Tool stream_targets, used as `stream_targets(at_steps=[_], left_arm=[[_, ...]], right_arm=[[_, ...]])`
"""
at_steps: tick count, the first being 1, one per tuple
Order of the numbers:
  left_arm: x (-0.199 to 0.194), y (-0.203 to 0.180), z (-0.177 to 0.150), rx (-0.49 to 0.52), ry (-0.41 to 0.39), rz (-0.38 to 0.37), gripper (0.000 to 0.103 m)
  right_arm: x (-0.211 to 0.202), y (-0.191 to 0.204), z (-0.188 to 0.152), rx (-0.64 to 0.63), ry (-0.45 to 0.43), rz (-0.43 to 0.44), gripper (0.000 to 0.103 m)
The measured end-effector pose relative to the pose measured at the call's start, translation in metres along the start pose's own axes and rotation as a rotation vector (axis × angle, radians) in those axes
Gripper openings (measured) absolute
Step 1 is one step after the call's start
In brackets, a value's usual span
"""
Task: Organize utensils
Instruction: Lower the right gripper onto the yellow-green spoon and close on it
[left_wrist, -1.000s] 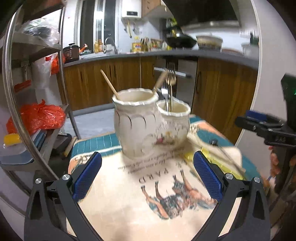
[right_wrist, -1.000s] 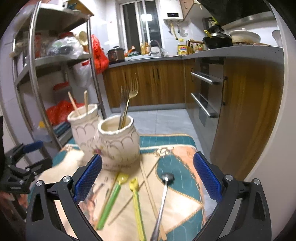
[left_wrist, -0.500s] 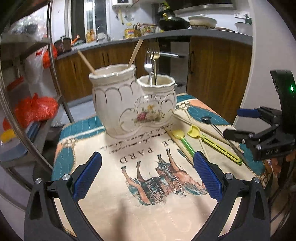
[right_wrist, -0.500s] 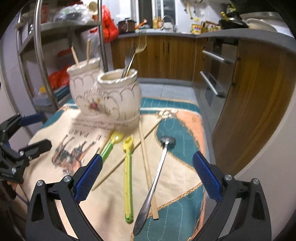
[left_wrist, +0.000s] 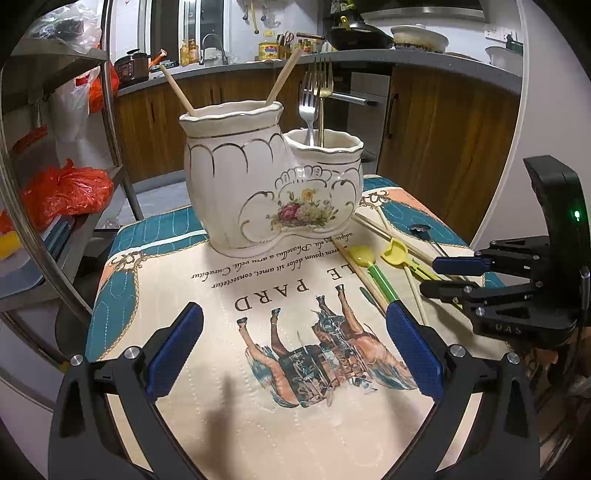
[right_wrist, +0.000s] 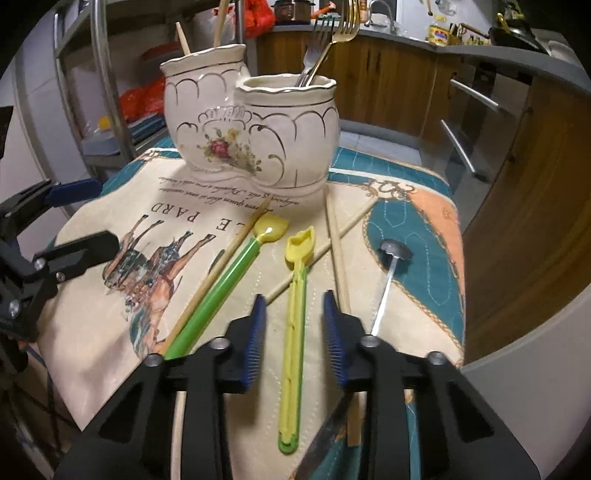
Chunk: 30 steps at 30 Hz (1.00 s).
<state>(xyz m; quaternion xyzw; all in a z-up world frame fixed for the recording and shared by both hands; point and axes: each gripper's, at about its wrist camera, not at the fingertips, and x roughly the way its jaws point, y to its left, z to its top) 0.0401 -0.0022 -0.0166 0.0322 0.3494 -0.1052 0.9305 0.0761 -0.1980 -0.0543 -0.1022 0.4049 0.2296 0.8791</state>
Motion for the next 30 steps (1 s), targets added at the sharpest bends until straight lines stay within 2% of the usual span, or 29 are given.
stream_targets(at_steps=[3,7,10,14,22,24,30], left_arm=[[0.002,-0.002,0.001,0.002,0.002,-0.004,0.097],[0.004,-0.006,0.001,0.007,0.009,-0.009,0.097],[0.006,-0.010,0.002,0.003,0.018,-0.007,0.097],[0.014,-0.017,0.004,-0.015,0.043,-0.013,0.097],[0.034,-0.036,0.006,-0.039,0.086,0.038,0.096],[0.038,-0.041,0.005,-0.041,0.100,0.053,0.088],[0.048,-0.051,0.005,-0.032,0.138,0.066,0.073]], right_arm=[[0.003,0.001,0.003,-0.003,0.001,0.002,0.024],[0.009,-0.004,0.004,0.021,0.009,0.009,0.022],[0.009,-0.005,0.003,0.026,0.001,0.029,0.011],[0.002,-0.007,0.000,0.033,-0.032,0.037,0.011],[-0.016,-0.023,-0.004,0.095,-0.124,0.077,0.011],[-0.017,-0.024,-0.005,0.100,-0.130,0.085,0.011],[-0.020,-0.028,-0.008,0.108,-0.146,0.114,0.011]])
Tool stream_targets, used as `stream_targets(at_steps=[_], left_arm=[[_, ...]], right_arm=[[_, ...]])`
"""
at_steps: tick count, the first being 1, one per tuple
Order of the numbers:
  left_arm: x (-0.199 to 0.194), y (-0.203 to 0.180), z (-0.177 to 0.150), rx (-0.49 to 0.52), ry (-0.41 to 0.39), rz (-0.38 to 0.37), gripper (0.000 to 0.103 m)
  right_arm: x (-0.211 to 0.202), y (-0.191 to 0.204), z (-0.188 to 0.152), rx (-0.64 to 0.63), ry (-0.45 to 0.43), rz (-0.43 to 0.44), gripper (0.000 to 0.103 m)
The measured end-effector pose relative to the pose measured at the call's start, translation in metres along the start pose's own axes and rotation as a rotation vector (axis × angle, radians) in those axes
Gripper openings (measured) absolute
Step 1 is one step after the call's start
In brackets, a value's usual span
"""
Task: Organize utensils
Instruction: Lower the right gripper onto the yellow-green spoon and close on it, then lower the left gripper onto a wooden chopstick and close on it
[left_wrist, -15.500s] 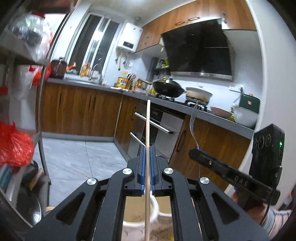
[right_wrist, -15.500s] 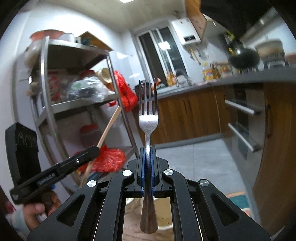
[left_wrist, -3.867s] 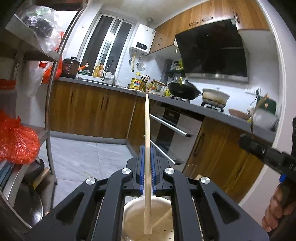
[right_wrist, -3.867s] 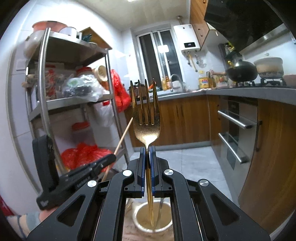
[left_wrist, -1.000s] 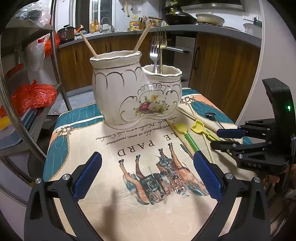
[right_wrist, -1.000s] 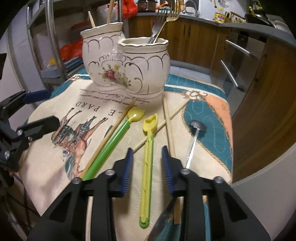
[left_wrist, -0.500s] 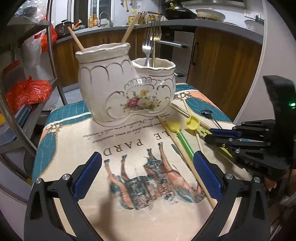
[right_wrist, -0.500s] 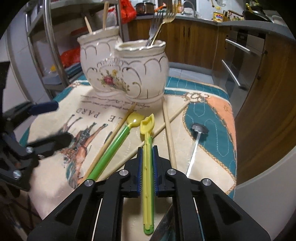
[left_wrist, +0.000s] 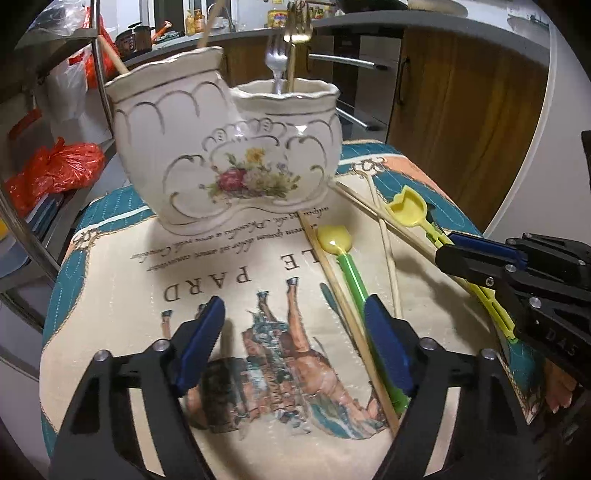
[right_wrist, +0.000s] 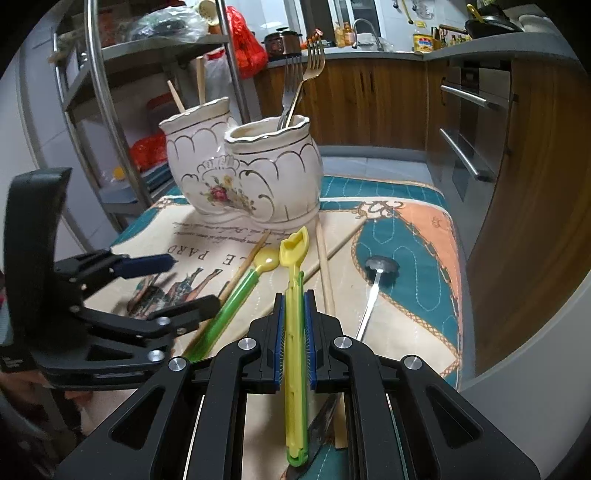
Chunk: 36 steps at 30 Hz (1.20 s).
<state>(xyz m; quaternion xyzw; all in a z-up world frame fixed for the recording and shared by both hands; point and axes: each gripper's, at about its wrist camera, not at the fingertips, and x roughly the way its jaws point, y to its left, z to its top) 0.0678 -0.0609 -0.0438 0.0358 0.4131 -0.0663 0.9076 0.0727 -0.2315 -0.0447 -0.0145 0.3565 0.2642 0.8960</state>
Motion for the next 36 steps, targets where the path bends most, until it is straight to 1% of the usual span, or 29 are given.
stream_targets(at_steps=[1,2,5,7,9,10,11,12,13,14,17,23,27,32,34,36], left_arm=[[0.001,-0.002,0.001,0.007,0.001,0.013,0.072],[0.002,-0.003,0.001,0.011,0.006,0.021,0.068],[0.008,-0.003,0.003,-0.006,0.034,0.014,0.063],[0.010,-0.004,0.005,-0.009,0.037,0.015,0.059],[0.011,-0.009,0.007,0.007,0.039,0.014,0.051],[0.012,-0.011,0.008,0.021,0.041,0.018,0.050],[0.012,-0.013,0.008,0.031,0.040,0.014,0.041],[0.012,-0.014,0.009,0.035,0.042,-0.003,0.026],[0.011,-0.013,0.009,0.035,0.045,-0.018,0.018],[0.011,-0.011,0.010,0.036,0.048,-0.027,0.006],[0.009,-0.002,0.009,0.031,0.056,-0.061,0.005],[-0.002,0.018,0.003,0.046,0.066,-0.086,0.005],[-0.013,0.027,-0.006,0.106,0.078,-0.082,0.005],[-0.023,0.039,-0.019,0.163,0.126,-0.115,0.005],[-0.027,0.043,-0.024,0.164,0.134,-0.126,0.005],[-0.029,0.044,-0.029,0.145,0.136,-0.126,0.008]], right_arm=[[0.000,-0.001,0.000,0.001,0.000,0.003,0.011],[0.000,-0.001,-0.001,0.001,-0.001,0.005,0.011],[-0.002,-0.001,-0.001,0.004,-0.007,0.012,0.011],[-0.003,-0.001,-0.001,0.004,-0.012,0.014,0.011],[-0.003,-0.001,-0.002,0.005,-0.014,0.017,0.011],[-0.002,0.000,-0.003,0.003,-0.013,0.017,0.011],[-0.003,-0.001,-0.003,0.003,-0.013,0.018,0.011],[-0.003,-0.001,-0.003,0.002,-0.013,0.017,0.011],[-0.004,-0.001,-0.003,0.001,-0.014,0.014,0.011],[-0.004,0.000,-0.003,0.002,-0.016,0.013,0.011],[-0.006,0.000,-0.003,0.003,-0.023,0.009,0.011],[-0.007,0.006,-0.005,-0.011,-0.024,0.003,0.011],[-0.008,0.009,-0.005,-0.014,-0.025,0.001,0.011],[-0.011,0.015,-0.006,-0.026,-0.030,-0.005,0.011],[-0.011,0.018,-0.006,-0.029,-0.029,-0.007,0.011],[-0.011,0.019,-0.005,-0.027,-0.032,-0.010,0.011]])
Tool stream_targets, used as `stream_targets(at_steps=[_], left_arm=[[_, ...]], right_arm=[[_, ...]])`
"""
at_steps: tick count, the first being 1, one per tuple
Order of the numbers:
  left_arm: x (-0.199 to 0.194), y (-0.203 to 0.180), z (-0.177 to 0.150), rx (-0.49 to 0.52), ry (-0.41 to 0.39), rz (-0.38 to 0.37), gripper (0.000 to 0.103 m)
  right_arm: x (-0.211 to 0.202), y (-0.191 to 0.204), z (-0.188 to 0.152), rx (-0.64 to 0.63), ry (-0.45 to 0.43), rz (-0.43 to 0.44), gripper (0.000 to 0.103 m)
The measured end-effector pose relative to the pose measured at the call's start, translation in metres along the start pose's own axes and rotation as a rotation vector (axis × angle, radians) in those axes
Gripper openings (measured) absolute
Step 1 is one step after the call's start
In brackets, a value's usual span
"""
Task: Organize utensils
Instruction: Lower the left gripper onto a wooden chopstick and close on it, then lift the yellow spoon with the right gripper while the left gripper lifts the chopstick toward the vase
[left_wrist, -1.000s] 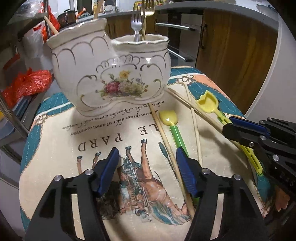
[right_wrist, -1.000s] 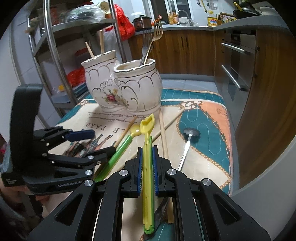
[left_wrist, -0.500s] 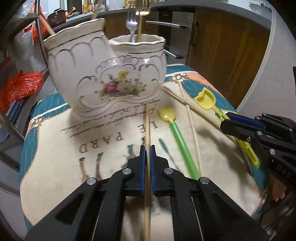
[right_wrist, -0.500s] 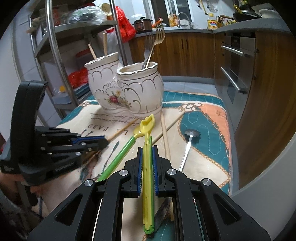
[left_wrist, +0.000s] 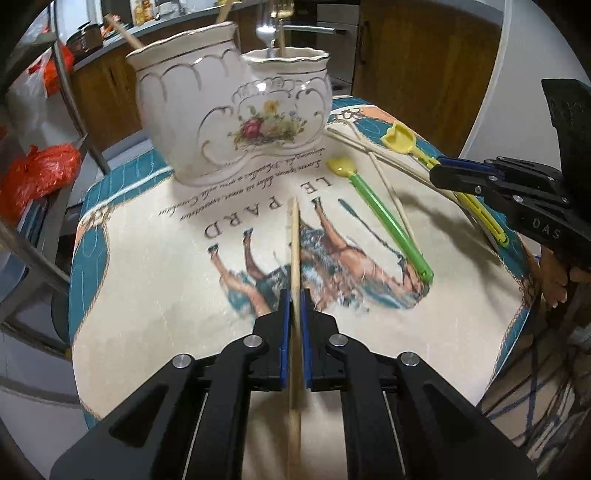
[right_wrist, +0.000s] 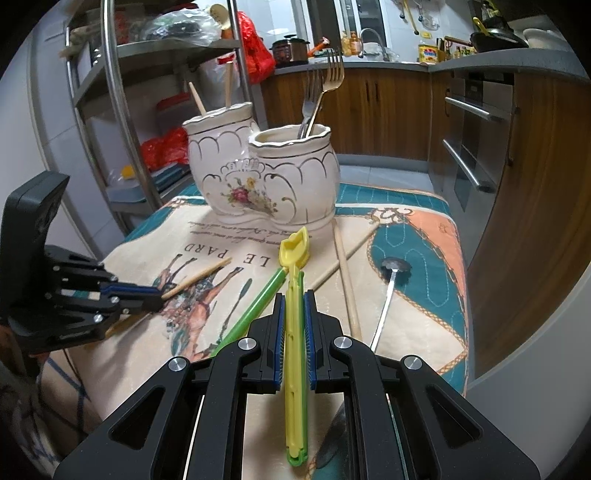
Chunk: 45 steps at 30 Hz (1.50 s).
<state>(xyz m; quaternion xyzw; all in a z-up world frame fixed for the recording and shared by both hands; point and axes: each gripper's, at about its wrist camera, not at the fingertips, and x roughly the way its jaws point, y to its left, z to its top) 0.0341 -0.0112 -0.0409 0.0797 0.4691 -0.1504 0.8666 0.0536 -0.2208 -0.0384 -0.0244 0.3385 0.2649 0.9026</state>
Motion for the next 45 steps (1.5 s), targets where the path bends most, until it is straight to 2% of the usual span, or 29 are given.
stream_targets(at_steps=[4,10,15,20,24,30,35,39,45], left_arm=[[-0.002,0.000,-0.006,-0.019,-0.030,0.000,0.008],[-0.007,0.001,-0.007,-0.008,-0.091,-0.003,0.005],[-0.040,0.014,-0.009,0.008,-0.263,-0.070,0.005],[-0.066,0.030,0.000,-0.013,-0.423,-0.051,0.005],[-0.085,0.051,0.025,-0.054,-0.555,-0.055,0.005],[-0.099,0.082,0.074,-0.128,-0.671,-0.083,0.005],[-0.088,0.099,0.114,-0.188,-0.709,-0.100,0.005],[-0.076,0.108,0.141,-0.232,-0.743,-0.103,0.005],[-0.056,0.111,0.163,-0.276,-0.806,-0.027,0.005]], right_arm=[[-0.002,0.002,0.002,0.008,-0.014,-0.002,0.011],[-0.016,0.007,0.007,0.013,-0.083,0.005,0.011],[-0.032,0.006,0.019,0.035,-0.161,0.013,0.011],[-0.037,0.005,0.041,0.053,-0.236,0.023,0.011],[-0.033,0.006,0.065,0.062,-0.279,0.039,0.011],[-0.023,0.004,0.106,0.066,-0.358,0.063,0.011],[-0.005,-0.008,0.138,0.110,-0.425,0.098,0.011],[0.020,-0.015,0.154,0.154,-0.438,0.120,0.011],[0.057,-0.024,0.162,0.204,-0.441,0.139,0.011]])
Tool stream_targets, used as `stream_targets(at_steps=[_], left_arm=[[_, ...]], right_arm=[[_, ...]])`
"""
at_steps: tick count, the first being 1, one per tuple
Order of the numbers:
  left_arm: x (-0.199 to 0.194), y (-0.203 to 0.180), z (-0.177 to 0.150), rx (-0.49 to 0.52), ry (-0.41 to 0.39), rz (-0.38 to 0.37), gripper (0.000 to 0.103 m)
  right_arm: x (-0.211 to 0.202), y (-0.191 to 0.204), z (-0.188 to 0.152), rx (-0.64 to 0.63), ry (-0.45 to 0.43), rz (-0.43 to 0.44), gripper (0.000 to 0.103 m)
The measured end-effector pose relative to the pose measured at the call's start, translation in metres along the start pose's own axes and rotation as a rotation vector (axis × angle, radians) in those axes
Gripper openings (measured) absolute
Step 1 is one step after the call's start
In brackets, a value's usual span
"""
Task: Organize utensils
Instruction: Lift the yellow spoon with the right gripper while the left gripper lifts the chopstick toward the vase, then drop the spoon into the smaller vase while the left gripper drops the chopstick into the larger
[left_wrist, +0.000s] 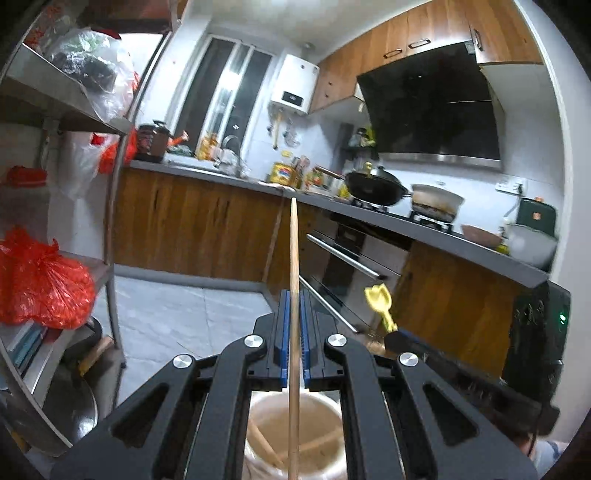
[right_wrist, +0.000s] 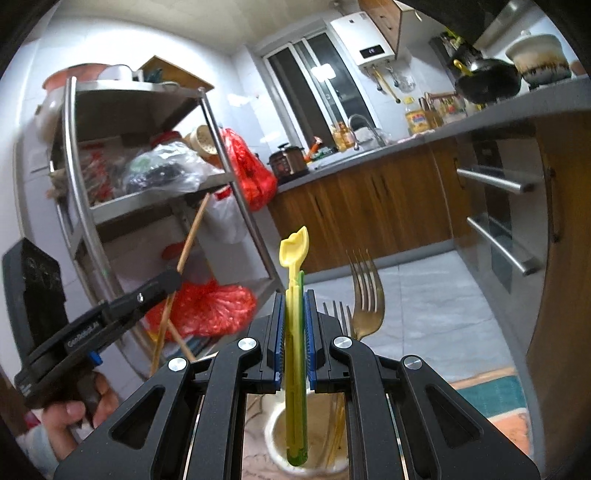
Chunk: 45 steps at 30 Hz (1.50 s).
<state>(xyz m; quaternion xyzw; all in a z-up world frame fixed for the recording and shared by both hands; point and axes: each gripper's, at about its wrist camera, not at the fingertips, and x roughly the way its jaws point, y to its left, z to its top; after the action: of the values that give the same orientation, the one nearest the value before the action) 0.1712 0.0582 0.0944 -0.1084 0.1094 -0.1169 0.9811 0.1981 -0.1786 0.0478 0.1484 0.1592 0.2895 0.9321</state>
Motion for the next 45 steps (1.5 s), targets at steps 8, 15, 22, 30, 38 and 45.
stream_targets(at_steps=[8,15,22,30,38,45], left_arm=[[0.016,-0.004,-0.015,0.030,-0.030,0.033,0.005],[0.006,-0.005,-0.030,0.076,-0.006,0.006,0.005],[-0.021,-0.006,-0.042,0.124,0.023,0.018,0.005],[-0.020,-0.007,-0.055,0.125,0.115,0.010,0.005],[-0.034,-0.010,-0.046,0.123,0.096,0.024,0.038],[-0.059,-0.011,-0.045,0.130,0.089,0.045,0.059]], right_arm=[[0.024,0.017,-0.020,-0.133,0.013,-0.075,0.011],[0.020,0.024,-0.030,-0.240,0.045,-0.105,0.011],[0.004,0.026,-0.035,-0.274,0.090,-0.102,0.011],[0.010,0.027,-0.044,-0.252,0.198,-0.104,0.011],[-0.012,0.032,-0.032,-0.251,0.173,-0.119,0.019],[-0.055,0.025,-0.025,-0.187,0.117,-0.137,0.068]])
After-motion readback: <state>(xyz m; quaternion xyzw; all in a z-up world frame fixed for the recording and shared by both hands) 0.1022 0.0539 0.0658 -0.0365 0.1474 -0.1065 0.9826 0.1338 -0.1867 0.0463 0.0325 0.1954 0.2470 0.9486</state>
